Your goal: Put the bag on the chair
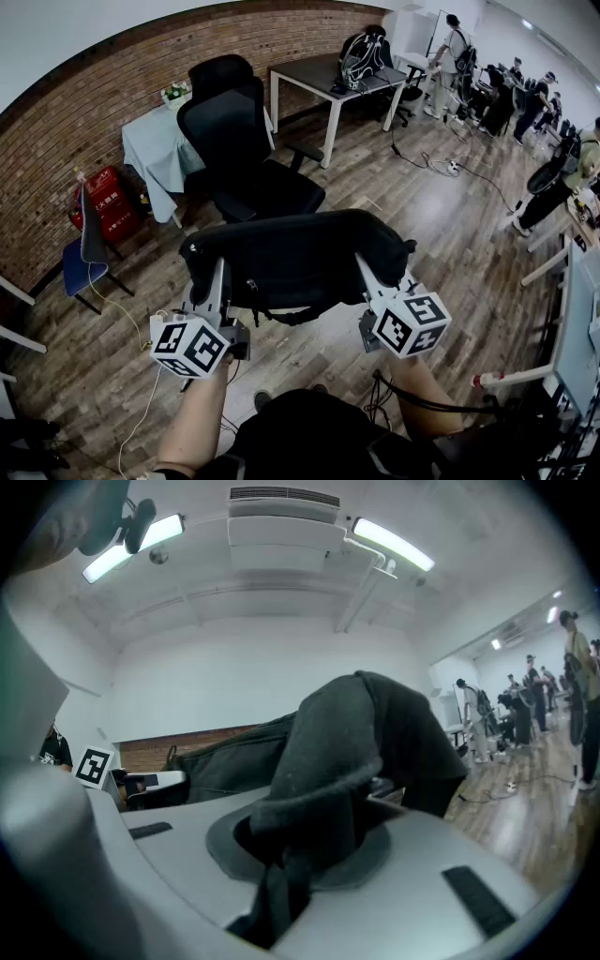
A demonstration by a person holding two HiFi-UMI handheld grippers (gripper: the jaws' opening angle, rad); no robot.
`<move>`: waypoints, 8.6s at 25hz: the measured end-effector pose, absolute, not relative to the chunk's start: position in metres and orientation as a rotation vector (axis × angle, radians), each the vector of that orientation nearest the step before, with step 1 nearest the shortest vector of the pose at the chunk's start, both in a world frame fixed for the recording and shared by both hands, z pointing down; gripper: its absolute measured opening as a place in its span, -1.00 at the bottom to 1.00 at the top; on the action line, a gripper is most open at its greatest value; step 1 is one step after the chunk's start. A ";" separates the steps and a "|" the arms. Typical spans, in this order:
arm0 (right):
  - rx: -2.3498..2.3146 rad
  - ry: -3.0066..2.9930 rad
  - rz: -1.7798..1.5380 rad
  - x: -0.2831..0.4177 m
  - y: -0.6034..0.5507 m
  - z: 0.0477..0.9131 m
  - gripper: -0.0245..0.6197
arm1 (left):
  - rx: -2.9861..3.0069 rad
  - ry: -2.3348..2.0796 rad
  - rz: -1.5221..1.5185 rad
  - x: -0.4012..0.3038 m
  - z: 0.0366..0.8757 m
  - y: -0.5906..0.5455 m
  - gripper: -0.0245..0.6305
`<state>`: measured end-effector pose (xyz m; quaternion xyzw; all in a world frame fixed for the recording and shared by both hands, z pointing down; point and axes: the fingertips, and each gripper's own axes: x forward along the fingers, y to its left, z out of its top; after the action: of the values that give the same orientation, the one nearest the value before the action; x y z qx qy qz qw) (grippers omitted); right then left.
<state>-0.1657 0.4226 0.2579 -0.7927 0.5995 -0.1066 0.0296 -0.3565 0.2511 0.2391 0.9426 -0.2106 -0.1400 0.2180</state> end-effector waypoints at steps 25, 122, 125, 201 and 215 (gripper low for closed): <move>-2.442 1.807 -0.317 -0.174 0.412 0.252 -0.73 | 2.594 -0.529 -0.402 -0.361 0.239 0.233 -0.84; -2.245 2.227 -0.346 0.141 -0.050 0.277 -0.73 | 2.527 -0.903 -0.384 -0.093 0.278 -0.153 -0.83; -2.203 2.257 -0.350 0.148 -0.067 0.283 -0.73 | 2.527 -0.959 -0.376 -0.089 0.281 -0.162 -0.83; -1.858 2.841 -0.762 0.281 -0.323 0.614 -0.73 | 2.071 -1.483 0.160 0.028 0.597 -0.327 -0.81; -1.893 2.879 -0.846 0.276 -0.339 0.694 -0.73 | 1.984 -1.485 0.243 0.023 0.680 -0.341 -0.81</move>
<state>0.2765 -0.3390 0.6941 -0.5225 0.7948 -0.2336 -0.2018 0.0229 -0.3414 0.6797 0.7548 -0.5650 0.0923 0.3202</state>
